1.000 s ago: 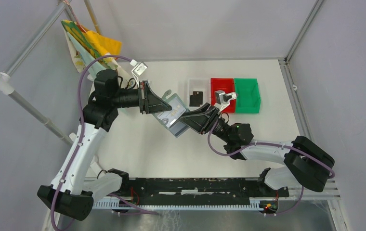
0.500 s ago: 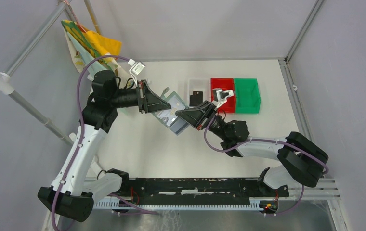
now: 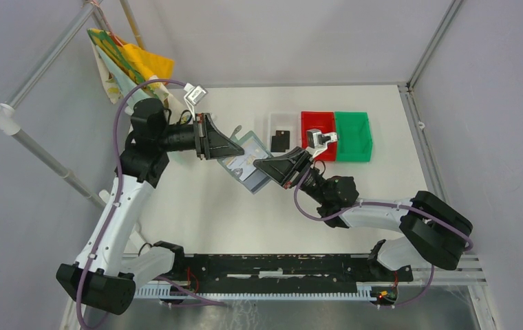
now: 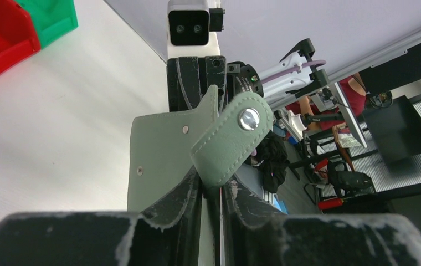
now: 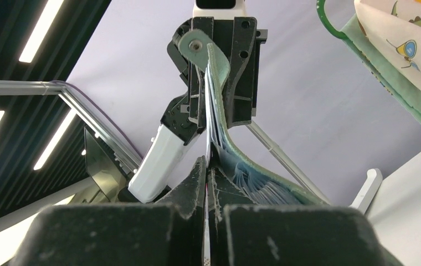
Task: Take the credit cards out of the card holder
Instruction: Remove the credit card from the card holder.
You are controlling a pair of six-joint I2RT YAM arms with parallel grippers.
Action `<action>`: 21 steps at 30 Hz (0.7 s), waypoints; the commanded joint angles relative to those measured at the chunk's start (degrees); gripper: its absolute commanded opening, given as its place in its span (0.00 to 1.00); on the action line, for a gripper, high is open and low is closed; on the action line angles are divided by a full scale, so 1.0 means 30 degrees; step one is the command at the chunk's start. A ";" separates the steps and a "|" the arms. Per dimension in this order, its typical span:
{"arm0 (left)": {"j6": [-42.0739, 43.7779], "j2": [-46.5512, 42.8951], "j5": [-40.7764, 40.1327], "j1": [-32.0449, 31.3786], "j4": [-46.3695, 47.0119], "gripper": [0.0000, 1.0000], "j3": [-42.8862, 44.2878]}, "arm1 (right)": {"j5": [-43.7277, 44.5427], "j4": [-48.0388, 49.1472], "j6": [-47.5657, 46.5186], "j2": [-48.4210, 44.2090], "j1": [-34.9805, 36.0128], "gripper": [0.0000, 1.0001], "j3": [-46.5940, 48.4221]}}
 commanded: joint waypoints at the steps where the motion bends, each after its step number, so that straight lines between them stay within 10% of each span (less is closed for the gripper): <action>1: -0.1648 -0.0709 0.0941 0.0365 0.2150 0.25 -0.0352 | 0.0850 0.7487 0.0050 -0.0188 0.0206 0.00 0.0547; 7: -0.1972 -0.0826 0.0982 0.0408 0.2551 0.02 -0.0535 | 0.1042 0.7479 -0.0011 -0.0197 0.0335 0.00 0.0564; 15: -0.3331 -0.1018 0.1000 0.0431 0.4024 0.02 -0.0463 | 0.1173 0.7477 -0.0163 -0.0827 0.0354 0.02 -0.0573; 21: -0.4494 -0.1203 0.1056 0.0448 0.4994 0.02 -0.0569 | 0.0972 0.7645 -0.0007 -0.0692 0.0414 0.27 -0.0197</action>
